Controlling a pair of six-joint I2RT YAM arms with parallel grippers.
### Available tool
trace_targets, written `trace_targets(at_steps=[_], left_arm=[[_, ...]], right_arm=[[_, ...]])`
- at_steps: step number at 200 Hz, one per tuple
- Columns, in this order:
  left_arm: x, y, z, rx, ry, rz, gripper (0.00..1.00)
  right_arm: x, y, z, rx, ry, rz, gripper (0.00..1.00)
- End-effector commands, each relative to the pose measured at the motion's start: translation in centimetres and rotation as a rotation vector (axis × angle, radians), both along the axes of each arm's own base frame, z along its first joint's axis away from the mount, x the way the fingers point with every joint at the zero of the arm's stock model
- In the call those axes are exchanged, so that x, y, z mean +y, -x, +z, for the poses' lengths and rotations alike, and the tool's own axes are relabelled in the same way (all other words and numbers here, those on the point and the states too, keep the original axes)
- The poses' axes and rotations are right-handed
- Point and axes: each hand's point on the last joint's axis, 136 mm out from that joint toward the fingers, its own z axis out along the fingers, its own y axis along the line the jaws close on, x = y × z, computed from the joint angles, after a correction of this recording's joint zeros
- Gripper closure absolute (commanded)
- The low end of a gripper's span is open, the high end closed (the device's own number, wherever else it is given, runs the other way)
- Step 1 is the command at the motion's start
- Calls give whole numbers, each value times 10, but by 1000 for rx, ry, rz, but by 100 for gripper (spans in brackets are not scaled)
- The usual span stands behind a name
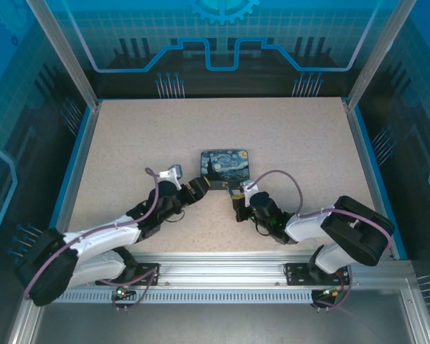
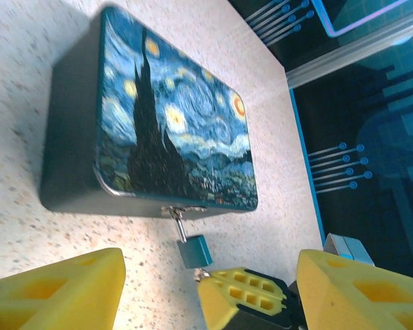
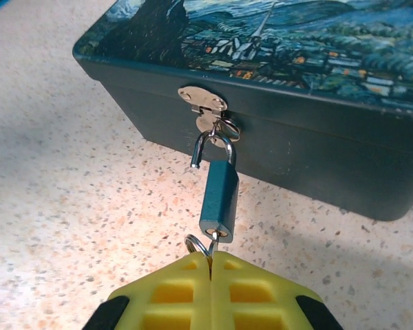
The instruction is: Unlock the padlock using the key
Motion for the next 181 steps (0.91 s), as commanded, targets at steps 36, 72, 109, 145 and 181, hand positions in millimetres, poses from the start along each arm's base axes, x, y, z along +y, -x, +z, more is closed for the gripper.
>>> trace_targets(at_steps=[36,72,109,145,181], left_arm=[[31,2,-8,7,-177,40,30],[33,0,-5,6,-185,38,30],[36,-1,-2,1,-186,38,29],[41,-5,-1,3,-189,48,20],[46,-15,6,2,-204,22,15]], right_arm=[[-4,8,2,232,-239,-21,100],[-8,8,-7,335,-274,-36,100],[-14,8,-23,413,-296,-69,100],[-19,8,-30,432,-273,-85,97],[-28,10,-38,448,-235,-107,85]])
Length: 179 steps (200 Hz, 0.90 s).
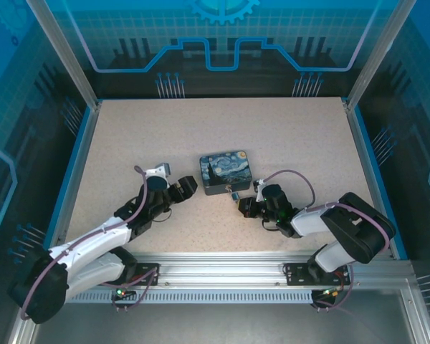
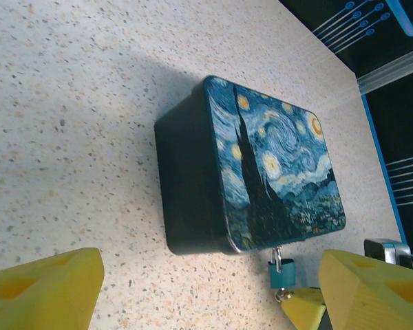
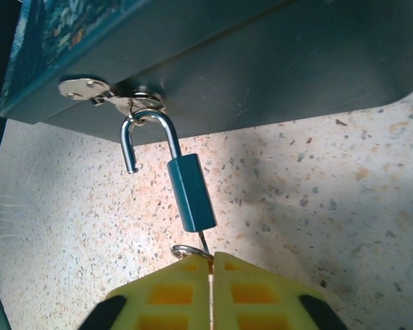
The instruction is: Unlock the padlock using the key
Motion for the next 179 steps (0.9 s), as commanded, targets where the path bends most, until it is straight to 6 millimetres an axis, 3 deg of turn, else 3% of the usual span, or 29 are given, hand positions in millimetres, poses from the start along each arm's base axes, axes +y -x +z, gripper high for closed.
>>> trace_targets(at_steps=[1,37,68,95,116,145,179], left_arm=[[-4,-8,20,-31,-17,-51,15],[-7,-18,23,-19,-53,-95,14],[-11,-29,17,2,-51,-134,13],[-20,-41,8,37,-25,-188,13],[-28,-51,0,66,-12,-225,14],[-41,-60,-9,88,15,-273,16],[-47,-65,-26,130,11,-294,17]], right_arm=[[-10,5,-13,52,40,-11,84],[-24,8,-10,28,93,-19,69],[-33,6,17,-79,93,6,52],[-21,5,51,-180,46,110,37],[-13,3,65,-214,23,148,28],[-6,-3,66,-207,9,165,21],[11,-11,61,-163,-15,220,20]])
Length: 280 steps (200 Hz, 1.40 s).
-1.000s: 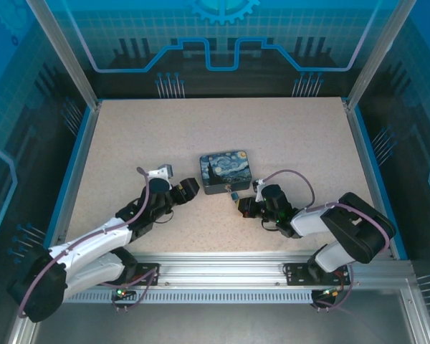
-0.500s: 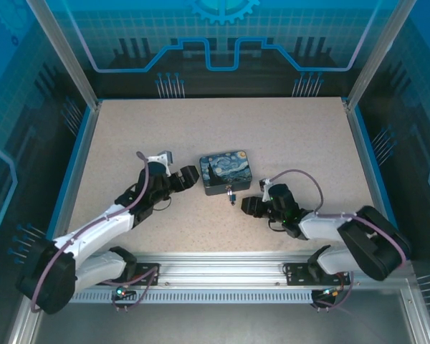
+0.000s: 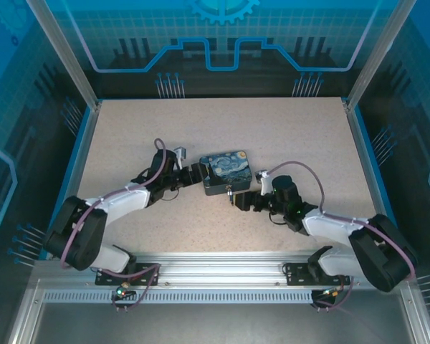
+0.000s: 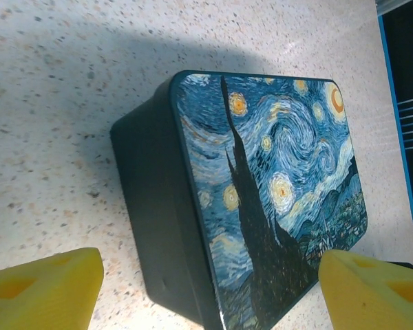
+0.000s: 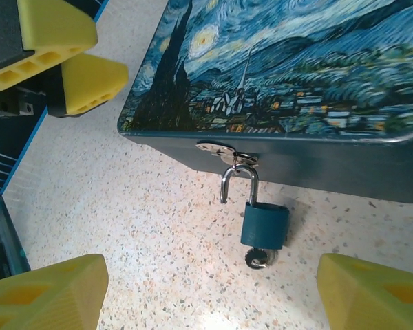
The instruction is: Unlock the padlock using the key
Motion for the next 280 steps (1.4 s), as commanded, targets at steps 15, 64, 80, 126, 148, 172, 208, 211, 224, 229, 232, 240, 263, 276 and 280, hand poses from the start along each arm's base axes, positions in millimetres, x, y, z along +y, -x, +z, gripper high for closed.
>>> trace_targets(at_steps=[15,64,80,126,148,172,208,211,224,229,232,240,263,276,280], left_arm=[[-11,-7,-1,-13,24,-61,18],[-11,-1,-27,45,7,-73,22],[-10,1,-31,54,7,-70,23],[-10,4,-42,75,4,-73,24],[-9,6,-47,84,6,-72,25],[-9,7,-51,90,10,-69,25],[-9,8,-53,93,15,-66,25],[-9,8,-53,92,16,-66,25],[-10,8,-52,91,18,-68,25],[-10,8,-52,91,18,-68,25],[-10,8,-52,91,18,-68,25],[-10,8,-52,91,18,-69,25],[-10,7,-51,89,19,-71,25],[-10,7,-51,88,20,-70,25],[-10,7,-51,89,20,-70,25]], right_arm=[[18,-12,-1,35,-18,64,20],[41,-26,-18,76,-14,109,22],[46,-29,-23,85,-14,113,22],[63,-31,-26,113,-39,159,23],[67,-33,-27,110,-49,164,28],[64,-35,-25,97,-44,144,31],[60,-33,-21,79,-54,136,36],[60,-33,-20,79,-55,137,36],[57,-33,-20,76,-54,135,39],[57,-32,-20,76,-53,135,41],[56,-32,-20,77,-53,135,42],[55,-32,-20,78,-49,132,43],[50,-31,-22,81,-43,123,48],[48,-30,-23,83,-41,122,51],[48,-30,-23,84,-40,121,52]])
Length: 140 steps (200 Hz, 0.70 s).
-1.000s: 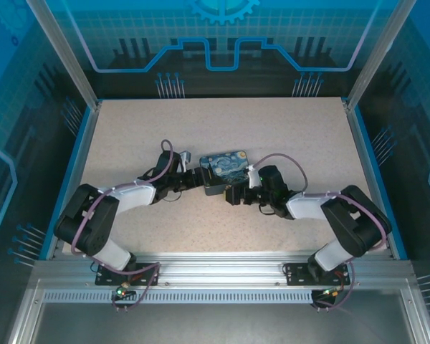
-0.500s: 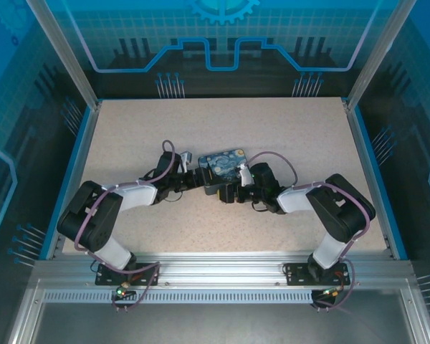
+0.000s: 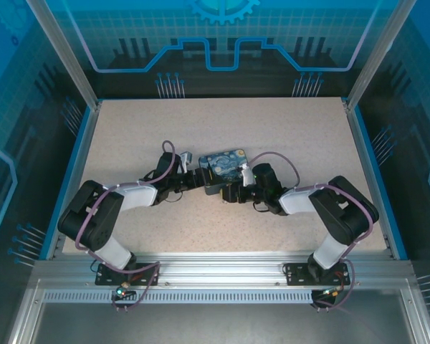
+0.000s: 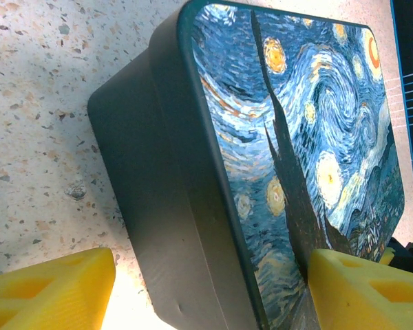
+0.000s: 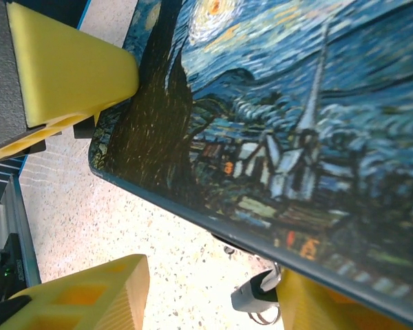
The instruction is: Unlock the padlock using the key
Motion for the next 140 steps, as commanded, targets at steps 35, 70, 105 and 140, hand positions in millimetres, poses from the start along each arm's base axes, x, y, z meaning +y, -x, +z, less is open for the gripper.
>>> trace_targets(at_steps=[35,70,105,140], left_arm=[[3,8,-14,52,-7,-5,25],[3,8,-13,48,-7,-4,25],[5,9,-16,52,-17,-2,25],[6,9,-18,56,-23,1,25]], right_arm=[[-3,-2,4,-18,-9,-2,61],[-3,-3,1,-10,-4,-4,71],[-7,-1,-4,-2,9,-12,76],[-11,1,-7,3,19,-18,77]])
